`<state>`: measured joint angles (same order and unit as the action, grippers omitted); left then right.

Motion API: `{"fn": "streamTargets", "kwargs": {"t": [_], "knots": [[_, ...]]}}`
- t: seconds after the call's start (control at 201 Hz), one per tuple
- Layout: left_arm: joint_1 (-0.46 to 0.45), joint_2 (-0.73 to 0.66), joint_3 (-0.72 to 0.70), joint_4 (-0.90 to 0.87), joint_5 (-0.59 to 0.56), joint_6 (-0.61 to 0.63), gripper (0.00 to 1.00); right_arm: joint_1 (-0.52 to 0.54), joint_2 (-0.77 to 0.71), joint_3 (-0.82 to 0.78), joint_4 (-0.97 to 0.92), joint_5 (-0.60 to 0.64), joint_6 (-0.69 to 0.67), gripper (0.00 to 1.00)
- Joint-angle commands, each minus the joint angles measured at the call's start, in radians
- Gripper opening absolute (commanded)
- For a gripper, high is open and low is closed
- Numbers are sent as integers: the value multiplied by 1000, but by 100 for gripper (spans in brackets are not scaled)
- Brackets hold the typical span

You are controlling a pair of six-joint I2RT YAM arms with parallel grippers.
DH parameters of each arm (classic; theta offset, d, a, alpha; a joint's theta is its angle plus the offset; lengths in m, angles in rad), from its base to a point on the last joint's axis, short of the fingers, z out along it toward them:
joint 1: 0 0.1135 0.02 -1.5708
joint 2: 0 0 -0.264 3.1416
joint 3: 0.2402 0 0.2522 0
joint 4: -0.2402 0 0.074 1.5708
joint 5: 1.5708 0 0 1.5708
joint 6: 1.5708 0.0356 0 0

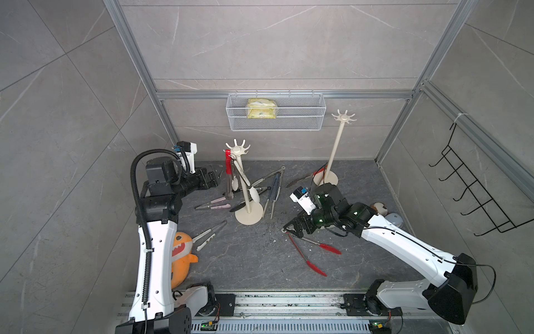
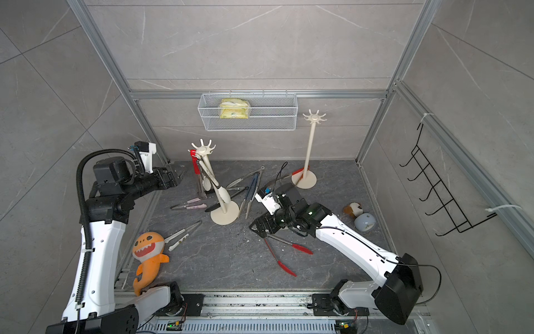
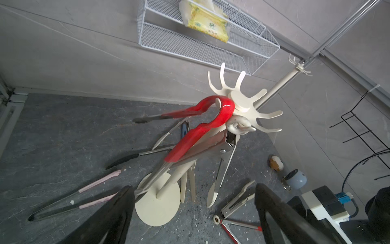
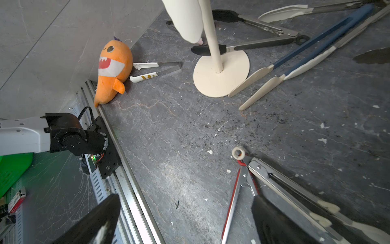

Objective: Hang food tongs on kitchen utensil racks
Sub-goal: Hang the food tongs on the rack.

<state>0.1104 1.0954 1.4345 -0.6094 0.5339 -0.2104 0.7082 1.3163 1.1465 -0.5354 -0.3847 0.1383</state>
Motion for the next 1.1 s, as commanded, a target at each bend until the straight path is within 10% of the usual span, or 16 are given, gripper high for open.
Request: {"fn": "streamTargets", "kwargs": {"t": [0.0, 0.334, 1.09], "knots": [[5, -66, 54, 76, -127, -28, 95, -20, -3, 30, -21, 11, 15, 100], [4, -103, 157, -27, -279, -99, 100, -47, 61, 57, -104, -4, 17, 100], [1, -360, -97, -295, -128, -176, 100, 9, 133, -77, -275, 13, 2, 93]]}}
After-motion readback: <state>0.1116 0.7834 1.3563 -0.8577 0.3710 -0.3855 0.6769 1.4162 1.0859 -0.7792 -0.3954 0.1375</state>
